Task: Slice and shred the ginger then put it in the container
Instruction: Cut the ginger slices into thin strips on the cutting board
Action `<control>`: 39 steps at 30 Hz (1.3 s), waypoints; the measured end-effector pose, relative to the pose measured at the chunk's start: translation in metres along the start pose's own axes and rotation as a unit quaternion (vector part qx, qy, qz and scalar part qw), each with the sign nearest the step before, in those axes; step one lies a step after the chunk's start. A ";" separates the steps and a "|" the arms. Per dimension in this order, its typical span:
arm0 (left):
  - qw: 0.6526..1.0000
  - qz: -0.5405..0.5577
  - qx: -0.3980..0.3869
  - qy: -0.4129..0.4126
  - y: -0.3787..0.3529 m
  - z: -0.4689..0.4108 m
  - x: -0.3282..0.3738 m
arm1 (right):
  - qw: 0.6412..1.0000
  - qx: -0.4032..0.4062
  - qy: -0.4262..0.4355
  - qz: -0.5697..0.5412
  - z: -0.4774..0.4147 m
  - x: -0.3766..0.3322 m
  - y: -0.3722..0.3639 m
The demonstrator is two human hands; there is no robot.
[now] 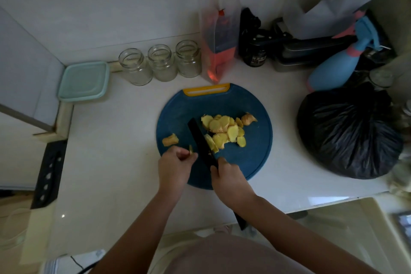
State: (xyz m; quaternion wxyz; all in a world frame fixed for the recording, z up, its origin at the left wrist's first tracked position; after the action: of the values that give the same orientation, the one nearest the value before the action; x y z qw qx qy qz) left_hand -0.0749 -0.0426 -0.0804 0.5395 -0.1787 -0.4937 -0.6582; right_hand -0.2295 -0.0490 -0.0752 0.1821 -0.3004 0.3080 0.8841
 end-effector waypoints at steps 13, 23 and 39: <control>0.968 0.001 -0.241 0.070 -0.003 -0.014 0.009 | 0.997 -0.006 0.032 0.075 0.000 -0.001 0.000; 0.939 0.069 -0.315 0.119 -0.007 -0.019 0.002 | 0.996 -0.010 0.036 0.077 -0.003 -0.006 -0.004; 0.919 0.105 -0.360 0.124 -0.012 -0.017 -0.005 | 0.999 0.006 0.031 -0.024 0.003 -0.011 0.000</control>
State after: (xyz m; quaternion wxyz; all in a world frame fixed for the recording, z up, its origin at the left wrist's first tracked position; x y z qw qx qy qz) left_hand -0.0791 -0.0554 -0.0973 0.5618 -0.3288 -0.1314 -0.7477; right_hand -0.2222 -0.0480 -0.0660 0.1952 -0.3337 0.3112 0.8682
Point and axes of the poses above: each hand's wrist, its own z-axis away from the middle knuckle, its own y-axis out of the back of the hand, x = y × z, the point moved 7 cm from there along -z, towards the middle knuckle, and after that the axes turned 15 degrees about -x, right-handed, at the moved point
